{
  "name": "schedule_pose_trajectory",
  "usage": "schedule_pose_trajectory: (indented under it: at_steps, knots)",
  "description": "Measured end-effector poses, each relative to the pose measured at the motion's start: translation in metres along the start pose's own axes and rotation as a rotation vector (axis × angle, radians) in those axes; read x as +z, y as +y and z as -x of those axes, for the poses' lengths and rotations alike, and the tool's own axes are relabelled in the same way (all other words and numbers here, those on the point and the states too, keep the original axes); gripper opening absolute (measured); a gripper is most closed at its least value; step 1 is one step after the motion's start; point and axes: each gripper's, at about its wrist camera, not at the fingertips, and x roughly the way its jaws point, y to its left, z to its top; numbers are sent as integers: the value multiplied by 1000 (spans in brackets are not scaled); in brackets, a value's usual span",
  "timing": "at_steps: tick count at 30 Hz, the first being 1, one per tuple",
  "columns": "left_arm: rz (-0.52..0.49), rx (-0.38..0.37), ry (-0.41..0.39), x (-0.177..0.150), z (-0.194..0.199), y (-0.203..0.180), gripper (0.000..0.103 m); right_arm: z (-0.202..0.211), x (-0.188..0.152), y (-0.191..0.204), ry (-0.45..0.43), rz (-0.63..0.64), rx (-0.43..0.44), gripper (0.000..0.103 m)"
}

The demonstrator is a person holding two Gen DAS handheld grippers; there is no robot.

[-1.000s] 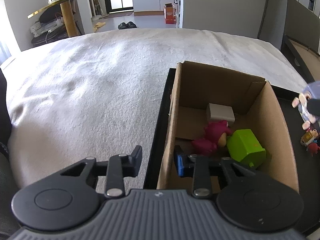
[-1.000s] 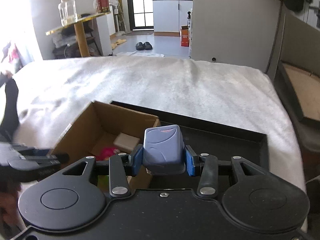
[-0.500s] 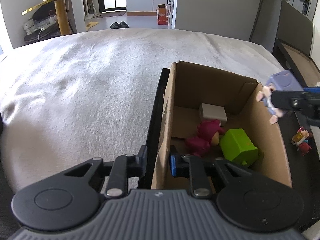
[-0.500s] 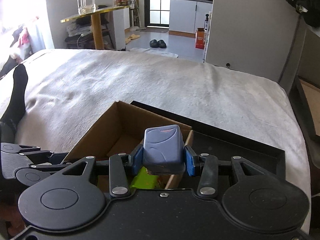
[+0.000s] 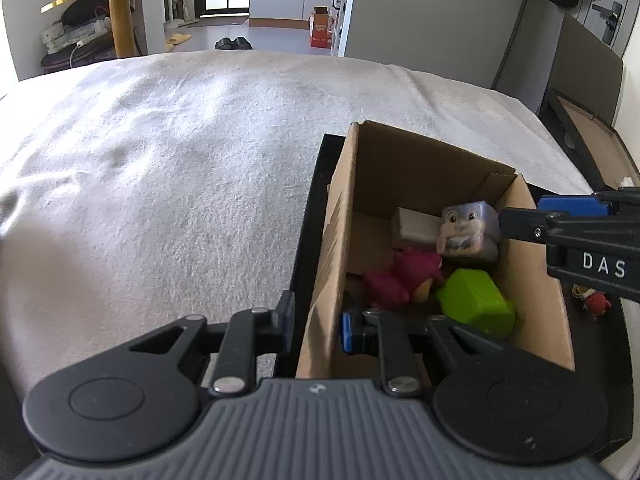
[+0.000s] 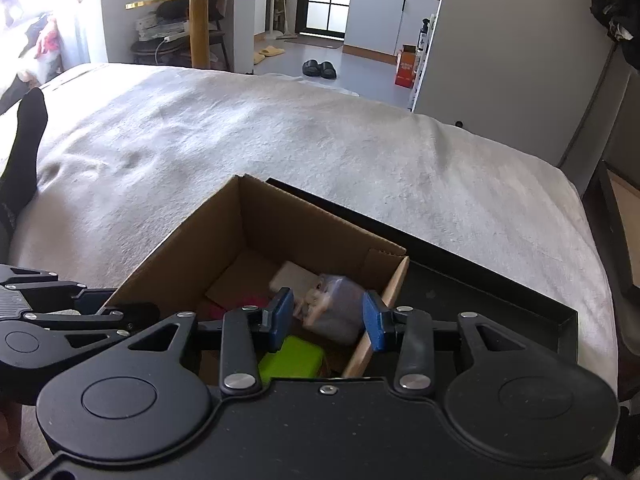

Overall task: Organize rigid objects
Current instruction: 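Carry the grey cube with the right gripper into the box, then open the right gripper to release the grey cube, then move the right gripper to the yellow-and-red figurine and grasp it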

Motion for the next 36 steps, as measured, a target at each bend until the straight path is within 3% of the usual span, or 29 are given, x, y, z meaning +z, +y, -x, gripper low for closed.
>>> schedule_pose_trajectory:
  at_steps: [16, 18, 22, 26, 36]
  knots:
    - [-24, 43, 4, 4, 7, -6, 26, 26, -11, -20, 2, -48, 4, 43]
    - [-29, 51, 6, 4, 8, -8, 29, 30, -13, -25, 5, -62, 4, 43]
    - [-40, 56, -4, 5, 13, -11, 47, 37, -21, -35, 5, -78, -6, 53]
    - [-57, 75, -25, 6, 18, -17, 59, 42, -30, -46, 17, -99, -18, 55]
    - [-91, 85, -30, 7, 21, -29, 67, 48, -55, -77, 35, -149, -59, 68]
